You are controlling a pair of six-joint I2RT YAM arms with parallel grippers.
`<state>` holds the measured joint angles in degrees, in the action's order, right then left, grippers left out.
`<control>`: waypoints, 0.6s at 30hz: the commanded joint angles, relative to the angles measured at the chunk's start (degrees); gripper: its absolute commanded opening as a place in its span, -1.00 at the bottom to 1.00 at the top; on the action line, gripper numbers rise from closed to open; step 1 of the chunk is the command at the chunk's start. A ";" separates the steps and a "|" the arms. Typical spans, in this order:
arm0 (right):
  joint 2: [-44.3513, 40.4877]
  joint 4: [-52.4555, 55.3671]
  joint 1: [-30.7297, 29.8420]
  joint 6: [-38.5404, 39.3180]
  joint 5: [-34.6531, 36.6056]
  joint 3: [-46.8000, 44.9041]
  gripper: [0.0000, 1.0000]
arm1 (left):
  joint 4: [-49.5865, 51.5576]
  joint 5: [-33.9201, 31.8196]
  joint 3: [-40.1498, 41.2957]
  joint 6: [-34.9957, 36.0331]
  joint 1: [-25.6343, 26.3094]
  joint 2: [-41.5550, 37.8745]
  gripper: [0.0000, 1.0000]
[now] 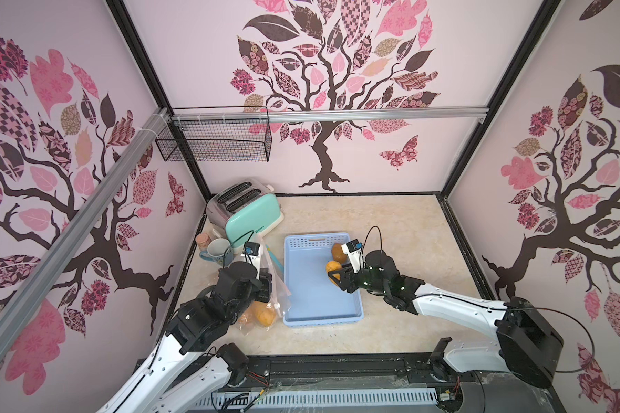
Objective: Put the potatoes into a zipper bag and zip it
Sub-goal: Place the potato into the zipper food storage bag.
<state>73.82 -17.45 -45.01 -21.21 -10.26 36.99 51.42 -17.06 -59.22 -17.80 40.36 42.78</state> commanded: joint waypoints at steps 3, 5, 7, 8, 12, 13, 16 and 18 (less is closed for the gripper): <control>-6.74 -4.01 -0.03 -0.25 2.58 -1.04 -0.04 | -1.98 11.49 -14.36 1.13 -0.19 10.69 -1.00; -8.98 -3.17 0.01 0.26 4.64 -1.48 -0.05 | -3.47 13.95 -15.98 0.54 -0.19 13.95 -1.00; -11.54 -2.24 0.01 0.68 7.22 -1.96 -0.04 | -5.06 15.78 -16.18 -0.39 -0.19 16.99 -1.00; -12.64 -1.80 0.00 0.92 8.32 -2.17 -0.05 | -5.83 16.38 -15.75 -0.88 -0.17 18.04 -1.00; -17.12 -0.59 0.01 1.83 11.65 -2.72 -0.04 | -11.33 20.25 -11.00 -3.53 -0.19 22.34 -1.00; -17.89 -0.29 0.01 2.11 11.67 -2.66 -0.04 | -12.61 21.29 -9.59 -4.27 -0.17 23.48 -1.00; -19.16 0.63 0.02 2.02 10.70 -1.95 -0.05 | -17.63 24.18 -5.33 -7.62 -0.19 25.83 -1.00; -19.74 0.85 0.02 1.58 10.48 -1.86 -0.05 | -21.80 27.20 -2.65 -9.93 -0.16 26.94 -1.00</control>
<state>55.18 -17.82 -44.93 -20.12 -0.60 34.20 37.28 4.89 -65.54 -23.68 40.38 69.01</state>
